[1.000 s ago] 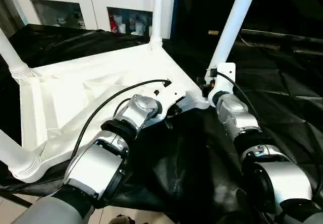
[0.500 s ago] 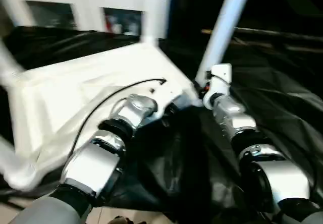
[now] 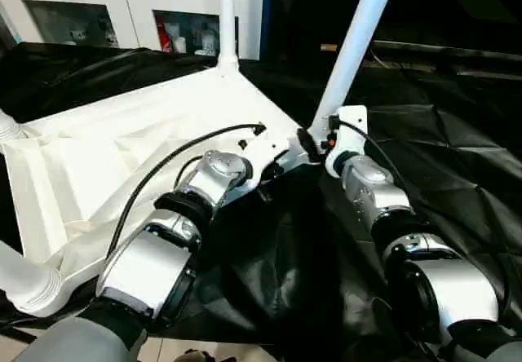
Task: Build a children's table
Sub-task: Rotate leg to tighten
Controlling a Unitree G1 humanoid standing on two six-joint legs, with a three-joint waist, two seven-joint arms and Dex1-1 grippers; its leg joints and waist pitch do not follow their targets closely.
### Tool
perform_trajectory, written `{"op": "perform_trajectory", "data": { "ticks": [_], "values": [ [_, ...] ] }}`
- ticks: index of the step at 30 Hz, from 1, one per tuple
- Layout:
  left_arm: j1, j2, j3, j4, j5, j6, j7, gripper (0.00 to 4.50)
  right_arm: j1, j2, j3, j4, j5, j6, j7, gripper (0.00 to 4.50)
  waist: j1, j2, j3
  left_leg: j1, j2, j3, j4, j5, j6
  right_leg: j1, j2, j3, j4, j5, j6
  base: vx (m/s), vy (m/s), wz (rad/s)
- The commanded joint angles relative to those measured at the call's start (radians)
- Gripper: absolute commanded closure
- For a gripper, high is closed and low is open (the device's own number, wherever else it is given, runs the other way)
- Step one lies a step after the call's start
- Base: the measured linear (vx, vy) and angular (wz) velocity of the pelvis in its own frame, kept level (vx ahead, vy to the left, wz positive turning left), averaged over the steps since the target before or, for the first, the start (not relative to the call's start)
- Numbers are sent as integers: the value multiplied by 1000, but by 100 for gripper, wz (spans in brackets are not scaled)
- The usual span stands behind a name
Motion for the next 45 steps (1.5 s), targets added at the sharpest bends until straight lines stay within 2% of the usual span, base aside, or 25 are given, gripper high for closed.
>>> {"op": "perform_trajectory", "data": {
  "ticks": [1, 6, 9, 18, 19, 22, 24, 25, 34, 35, 36, 40, 45],
  "values": [
    [-12, -19, -8, -10, 15, -23, -1, 450, 12, 36, 13, 53, 3, 26, 21, 4, 8, 6, -66, 29, 68, -33, -66, -167, 59, 29, -93, 34, -64, 53, -280, 0, 0, 0],
    [-12, -17, -8, -9, 17, -26, -6, 450, 3, 28, 11, 62, -3, 22, 28, 4, 9, 6, -67, 28, 67, -32, -63, -145, 73, 31, -93, 34, -61, 88, -286, 0, 0, 0],
    [-10, -16, -10, -11, 17, -27, -13, 450, 2, 22, 21, 65, -12, 19, 46, 4, 9, 6, -67, 29, 67, -33, -62, -149, 75, 32, -94, 33, -61, 76, -287, 0, 0, 0],
    [2, -9, -23, -24, 19, -39, -75, 450, -14, 6, 23, 81, -21, 25, 56, 4, 10, 7, -73, 27, 66, -33, -55, -102, 98, 35, -93, 32, -51, 152, -301, 0, 0, 0],
    [5, -8, -26, -26, 20, -40, -84, 450, -16, 3, 23, 83, -22, 30, 57, 29, 10, 6, -75, 26, 65, -32, -53, -85, 105, 36, -92, 32, -47, 184, -306, 0, 0, 0],
    [19, -3, -40, -43, 23, -46, -135, 450, -28, -8, 28, 92, -33, 49, 63, 41, 13, 5, -77, 25, 64, -31, -48, -48, 129, 37, -90, 30, -39, 254, -314, 0, 0, 0],
    [27, 1, -47, -54, 26, -50, -155, 450, -33, -15, 36, 98, -41, 63, 72, 79, 14, 4, -77, 24, 64, -30, -47, -46, 135, 38, -91, 29, -38, 262, -316, 0, 0, 0],
    [32, 4, -50, -60, 27, -51, -164, 450, -35, -19, 39, 101, -43, 69, 74, 79, 17, 4, -77, 24, 66, -30, -47, -50, 137, 38, -93, 29, -39, 255, -318, 0, 0, 0],
    [59, 38, -54, -95, 29, -57, -207, 450, -38, -38, 59, 116, -65, 105, 107, 149, 22, 6, -74, 28, 68, -29, -51, -101, 95, 35, -90, 28, -44, 160, -309, 0, 0, 0],
    [59, 39, -54, -96, 29, -57, -208, 450, -38, -38, 61, 116, -66, 107, 108, 168, 22, 7, -74, 28, 67, -29, -51, -102, 92, 35, -90, 28, -44, 159, -309, 0, 0, 0],
    [62, 42, -55, -102, 30, -55, -213, 450, -36, -41, 66, 118, -70, 114, 117, 168, 21, 7, -74, 28, 67, -29, -51, -101, 89, 35, -88, 28, -43, 163, -309, 0, 0, 0],
    [80, 61, -63, -133, 26, -64, -265, 450, -28, -56, 86, 121, -91, 139, 172, 204, 25, 7, -75, 25, 67, -28, -49, -87, 95, 37, -88, 28, -40, 187, -310, 0, 0, 0],
    [113, 84, -73, -181, 12, -95, -343, 450, -18, -72, 110, 115, -105, 155, 253, 217, 26, 6, -75, 23, 68, -27, -48, -91, 93, 37, -86, 26, -38, 180, -310, 0, 0, 0]
  ]
}}
